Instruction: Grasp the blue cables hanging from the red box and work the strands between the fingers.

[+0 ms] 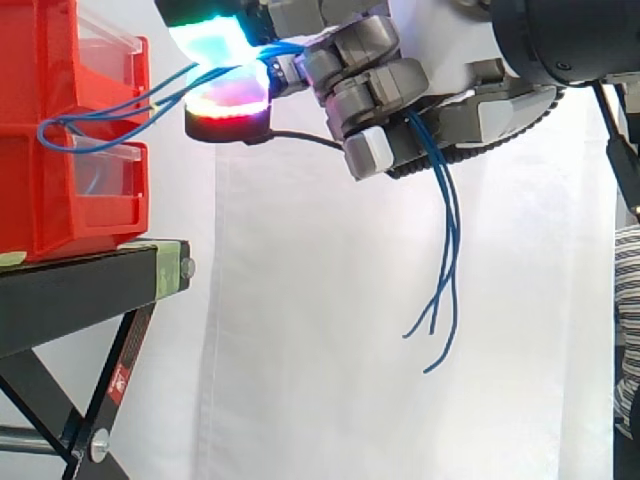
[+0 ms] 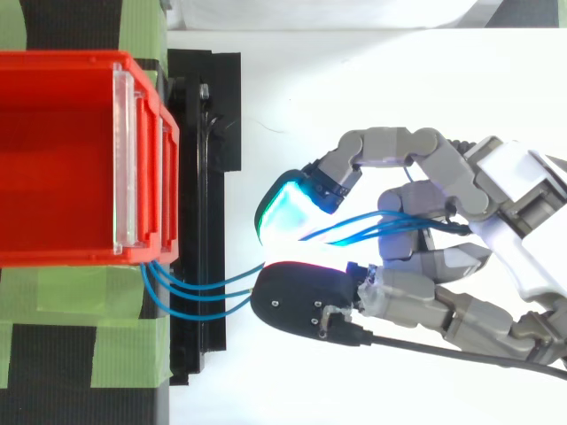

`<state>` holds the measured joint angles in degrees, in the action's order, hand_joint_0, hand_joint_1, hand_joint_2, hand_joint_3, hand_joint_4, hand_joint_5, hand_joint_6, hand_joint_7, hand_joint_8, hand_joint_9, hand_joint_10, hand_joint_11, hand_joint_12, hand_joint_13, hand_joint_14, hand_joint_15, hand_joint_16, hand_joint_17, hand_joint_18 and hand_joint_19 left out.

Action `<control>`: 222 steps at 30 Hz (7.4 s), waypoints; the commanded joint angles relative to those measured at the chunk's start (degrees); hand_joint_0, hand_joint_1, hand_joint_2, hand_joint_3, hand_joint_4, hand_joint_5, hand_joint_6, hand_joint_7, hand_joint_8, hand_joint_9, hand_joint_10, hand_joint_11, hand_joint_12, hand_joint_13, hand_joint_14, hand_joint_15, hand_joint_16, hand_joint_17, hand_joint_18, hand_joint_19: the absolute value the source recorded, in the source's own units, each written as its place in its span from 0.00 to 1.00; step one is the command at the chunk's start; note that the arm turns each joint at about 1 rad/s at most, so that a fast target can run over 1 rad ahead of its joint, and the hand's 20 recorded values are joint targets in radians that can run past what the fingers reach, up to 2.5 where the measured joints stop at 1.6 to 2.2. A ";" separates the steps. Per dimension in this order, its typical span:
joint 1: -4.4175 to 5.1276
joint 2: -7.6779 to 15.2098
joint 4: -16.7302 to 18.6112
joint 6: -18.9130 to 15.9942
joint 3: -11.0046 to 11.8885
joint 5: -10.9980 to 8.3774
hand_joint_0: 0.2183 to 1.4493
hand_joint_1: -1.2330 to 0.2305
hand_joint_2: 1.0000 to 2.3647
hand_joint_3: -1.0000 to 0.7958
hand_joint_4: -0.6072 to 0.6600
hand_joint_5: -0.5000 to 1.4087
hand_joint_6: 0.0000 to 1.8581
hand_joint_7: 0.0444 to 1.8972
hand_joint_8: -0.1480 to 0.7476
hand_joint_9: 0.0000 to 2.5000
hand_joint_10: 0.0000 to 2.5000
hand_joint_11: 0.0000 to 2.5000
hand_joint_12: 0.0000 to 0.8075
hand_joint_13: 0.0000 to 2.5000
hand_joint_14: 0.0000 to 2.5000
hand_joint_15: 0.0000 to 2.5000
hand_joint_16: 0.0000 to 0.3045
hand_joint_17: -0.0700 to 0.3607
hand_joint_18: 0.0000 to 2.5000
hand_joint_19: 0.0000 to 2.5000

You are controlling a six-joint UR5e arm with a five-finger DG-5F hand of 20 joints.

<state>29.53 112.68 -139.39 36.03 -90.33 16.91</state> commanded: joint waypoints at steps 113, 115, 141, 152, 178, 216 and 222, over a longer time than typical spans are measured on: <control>0.09 -0.01 1.58 -2.54 -0.02 2.16 0.50 0.38 0.00 0.00 0.69 0.24 0.11 0.69 0.59 0.39 1.00 1.00 0.52 0.43 1.00 0.66 0.15 0.40 0.58 0.47; 0.09 0.08 1.58 -2.54 -0.02 2.16 0.53 0.36 0.00 0.05 0.68 0.23 0.15 0.68 0.59 0.39 1.00 1.00 0.52 0.43 1.00 0.66 0.15 0.40 0.58 0.47; 0.35 -0.01 -2.73 4.58 -0.02 14.12 0.56 0.39 0.01 0.10 0.70 0.19 0.35 0.59 0.59 0.39 1.00 1.00 0.52 0.43 1.00 0.66 0.15 0.40 0.58 0.47; 0.35 -0.01 -1.67 6.86 -0.02 14.03 0.53 0.44 0.00 0.05 0.70 0.20 0.42 0.57 0.59 0.39 1.00 1.00 0.52 0.43 1.00 0.66 0.15 0.40 0.58 0.47; 0.35 -0.01 1.93 9.50 0.07 7.96 0.56 0.44 0.00 0.07 0.69 0.24 0.48 0.56 0.59 0.39 1.00 1.00 0.52 0.43 1.00 0.66 0.15 0.40 0.58 0.47; 0.35 0.08 8.35 13.98 0.07 2.87 0.58 0.44 0.01 0.15 0.69 0.25 0.43 0.58 0.59 0.39 1.00 1.00 0.52 0.43 1.00 0.66 0.15 0.40 0.58 0.47; 0.35 -0.01 10.72 13.81 0.07 2.16 0.59 0.44 0.01 0.16 0.69 0.24 0.48 0.56 0.59 0.39 1.00 1.00 0.52 0.43 1.00 0.66 0.15 0.40 0.58 0.47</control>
<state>29.88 112.68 -129.78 49.91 -90.27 19.55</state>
